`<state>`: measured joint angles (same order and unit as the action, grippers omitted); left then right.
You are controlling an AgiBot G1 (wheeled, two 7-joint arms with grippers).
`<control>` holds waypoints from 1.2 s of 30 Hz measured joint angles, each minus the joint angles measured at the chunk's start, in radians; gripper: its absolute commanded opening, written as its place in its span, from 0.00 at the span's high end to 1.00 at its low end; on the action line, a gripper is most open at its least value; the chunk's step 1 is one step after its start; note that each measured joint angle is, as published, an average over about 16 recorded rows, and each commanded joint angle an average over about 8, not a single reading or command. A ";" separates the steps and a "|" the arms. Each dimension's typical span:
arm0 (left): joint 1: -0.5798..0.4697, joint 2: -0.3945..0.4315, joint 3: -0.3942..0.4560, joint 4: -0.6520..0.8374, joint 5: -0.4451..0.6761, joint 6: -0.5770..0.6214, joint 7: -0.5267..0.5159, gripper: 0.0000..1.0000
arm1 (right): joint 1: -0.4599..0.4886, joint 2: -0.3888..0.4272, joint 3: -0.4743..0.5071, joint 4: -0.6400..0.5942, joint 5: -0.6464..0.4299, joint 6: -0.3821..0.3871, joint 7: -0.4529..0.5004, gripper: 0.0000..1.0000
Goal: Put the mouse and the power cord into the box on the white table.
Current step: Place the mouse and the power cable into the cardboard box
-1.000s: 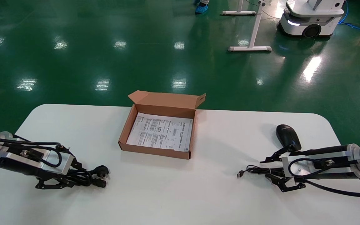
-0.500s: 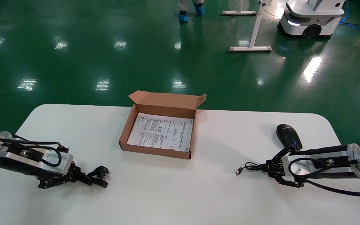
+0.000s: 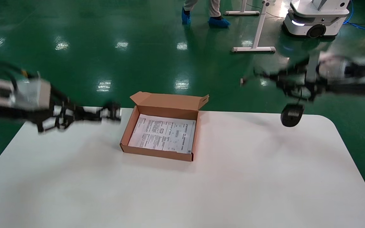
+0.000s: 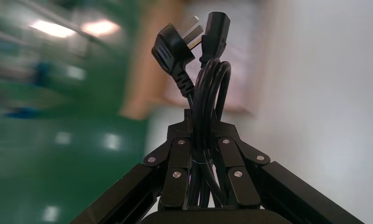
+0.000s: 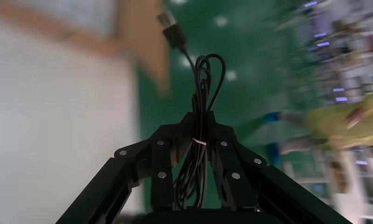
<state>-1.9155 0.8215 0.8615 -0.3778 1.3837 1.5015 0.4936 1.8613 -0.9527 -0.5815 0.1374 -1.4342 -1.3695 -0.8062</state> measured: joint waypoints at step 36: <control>-0.195 0.076 -0.062 0.022 -0.045 -0.221 -0.186 1.00 | -0.129 -0.415 -0.020 0.140 0.160 0.143 0.035 0.99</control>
<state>-2.1105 0.8977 0.7992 -0.3560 1.3386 1.2806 0.3073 1.7325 -1.3679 -0.6016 0.2769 -1.2739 -1.2269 -0.7713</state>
